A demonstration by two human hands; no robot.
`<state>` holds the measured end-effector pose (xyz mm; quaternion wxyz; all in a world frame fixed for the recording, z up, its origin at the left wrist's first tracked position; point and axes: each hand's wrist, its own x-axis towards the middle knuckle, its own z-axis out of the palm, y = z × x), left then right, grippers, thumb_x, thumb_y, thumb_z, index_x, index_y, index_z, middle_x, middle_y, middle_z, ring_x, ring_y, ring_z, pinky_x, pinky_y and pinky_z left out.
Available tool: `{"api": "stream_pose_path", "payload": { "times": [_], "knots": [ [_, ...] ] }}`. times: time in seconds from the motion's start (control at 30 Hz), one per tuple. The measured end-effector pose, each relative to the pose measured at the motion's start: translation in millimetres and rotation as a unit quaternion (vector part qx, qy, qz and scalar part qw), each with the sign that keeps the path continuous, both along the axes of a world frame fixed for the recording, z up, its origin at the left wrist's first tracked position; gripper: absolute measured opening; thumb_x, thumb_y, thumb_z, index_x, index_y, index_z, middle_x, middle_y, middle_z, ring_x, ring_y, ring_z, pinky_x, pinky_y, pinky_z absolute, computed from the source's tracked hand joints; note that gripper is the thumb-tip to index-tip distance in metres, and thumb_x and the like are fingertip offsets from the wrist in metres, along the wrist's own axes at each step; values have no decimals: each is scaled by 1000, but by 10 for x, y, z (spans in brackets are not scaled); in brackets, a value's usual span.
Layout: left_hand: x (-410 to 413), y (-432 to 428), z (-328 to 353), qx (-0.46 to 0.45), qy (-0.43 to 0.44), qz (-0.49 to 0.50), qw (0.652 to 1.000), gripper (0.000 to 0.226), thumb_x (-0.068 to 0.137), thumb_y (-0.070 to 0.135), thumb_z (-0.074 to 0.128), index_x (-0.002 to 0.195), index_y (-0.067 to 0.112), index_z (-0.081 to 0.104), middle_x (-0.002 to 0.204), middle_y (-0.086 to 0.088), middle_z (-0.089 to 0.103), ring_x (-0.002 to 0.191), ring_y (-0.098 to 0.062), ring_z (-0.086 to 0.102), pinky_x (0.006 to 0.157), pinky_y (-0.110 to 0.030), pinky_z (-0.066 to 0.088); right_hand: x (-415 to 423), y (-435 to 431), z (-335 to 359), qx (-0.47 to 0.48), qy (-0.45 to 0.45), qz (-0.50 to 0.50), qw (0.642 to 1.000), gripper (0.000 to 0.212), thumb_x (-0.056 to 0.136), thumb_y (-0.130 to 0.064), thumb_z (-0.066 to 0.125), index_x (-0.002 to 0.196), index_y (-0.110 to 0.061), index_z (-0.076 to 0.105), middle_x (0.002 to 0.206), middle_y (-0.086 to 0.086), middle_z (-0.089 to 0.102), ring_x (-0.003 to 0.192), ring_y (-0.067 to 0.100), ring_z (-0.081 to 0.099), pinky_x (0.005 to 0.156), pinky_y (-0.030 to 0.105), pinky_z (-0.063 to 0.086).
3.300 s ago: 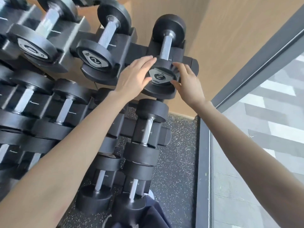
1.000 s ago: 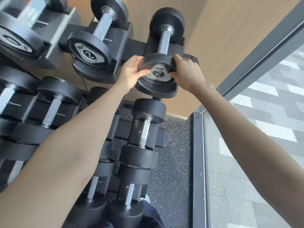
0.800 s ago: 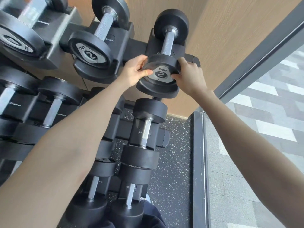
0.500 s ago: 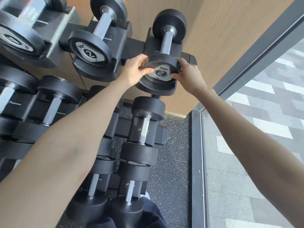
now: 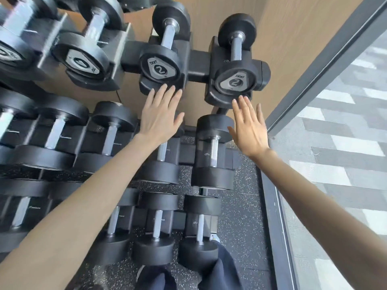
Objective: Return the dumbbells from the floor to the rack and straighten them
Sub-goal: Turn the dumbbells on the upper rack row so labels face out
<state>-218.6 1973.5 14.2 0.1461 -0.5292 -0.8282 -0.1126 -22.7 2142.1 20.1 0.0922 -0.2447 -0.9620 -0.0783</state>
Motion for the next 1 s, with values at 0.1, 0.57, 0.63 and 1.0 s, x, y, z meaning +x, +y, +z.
{"api": "stream_pose_path", "payload": {
  "times": [0.1,0.57,0.63,1.0],
  "knots": [
    [-152,-380,49,-28,4,-11,1000,57,94,36,41,143,8,33,149,-15,36,140,-31,27,114,-47,16,-52,-454,16,-23,6,-30,999,70,91,-23,51,146,-4,12,154,17,12,144,28,5,116,46,2],
    [-620,-1020,255,-29,2,-1,1000,58,93,31,44,144,7,31,149,-16,34,139,-31,26,114,-47,17,-673,-1109,282,-29,70,-5,997,70,88,-24,57,144,-4,21,151,16,25,141,28,20,115,42,11],
    [-682,-949,220,-33,-1,3,999,59,92,29,47,145,7,30,150,-16,34,140,-31,26,114,-45,17,-756,-1011,287,-39,69,4,997,70,89,-23,56,145,-5,19,152,15,23,141,26,18,116,41,11],
    [-1279,-201,189,-36,-43,31,998,71,93,29,54,148,5,16,153,-13,28,139,-27,27,113,-40,26,-1692,-301,395,-71,82,56,992,63,92,-17,52,145,-6,19,152,11,25,141,25,20,115,38,20]
  ]
}}
